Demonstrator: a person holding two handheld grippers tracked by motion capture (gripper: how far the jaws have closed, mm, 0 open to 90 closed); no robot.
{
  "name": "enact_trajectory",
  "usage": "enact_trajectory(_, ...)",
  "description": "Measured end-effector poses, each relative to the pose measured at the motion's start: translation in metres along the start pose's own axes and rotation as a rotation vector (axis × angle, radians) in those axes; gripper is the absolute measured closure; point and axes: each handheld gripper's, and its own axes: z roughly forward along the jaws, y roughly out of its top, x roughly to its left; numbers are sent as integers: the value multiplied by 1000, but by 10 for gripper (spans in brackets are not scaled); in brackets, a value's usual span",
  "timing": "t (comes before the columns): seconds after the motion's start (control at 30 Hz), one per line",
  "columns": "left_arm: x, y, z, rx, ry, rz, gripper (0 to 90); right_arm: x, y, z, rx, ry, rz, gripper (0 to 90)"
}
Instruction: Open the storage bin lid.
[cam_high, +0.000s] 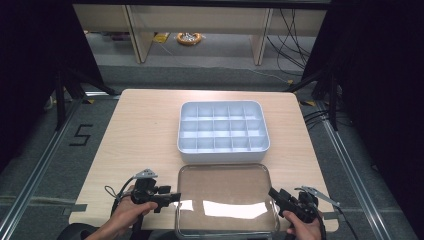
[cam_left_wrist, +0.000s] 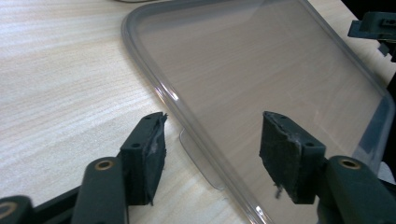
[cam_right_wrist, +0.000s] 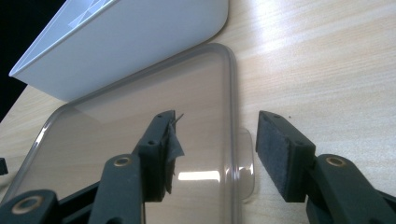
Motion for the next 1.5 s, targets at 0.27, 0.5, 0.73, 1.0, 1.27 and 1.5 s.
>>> enact_trajectory(0.27,1,1,-2,-13,-15,-9,351,-1,2,-3,-37,-2,-60,442)
enact_trajectory(0.5,0,3,-3,-14,-68,1,297,4,3,-6,-73,-28,-101,342)
enact_trajectory(0.73,-2,2,-6,-28,-82,29,254,11,4,-13,-91,-53,-140,305)
enact_trajectory(1.0,-4,1,-9,-40,-78,94,233,18,2,-16,-91,-59,-224,302)
enact_trajectory(1.27,-3,-2,-13,-57,-71,104,192,25,-2,-19,-76,-56,-252,290)
enact_trajectory(1.5,-5,-6,-17,-62,-70,96,174,32,-8,-20,-88,-9,-285,275)
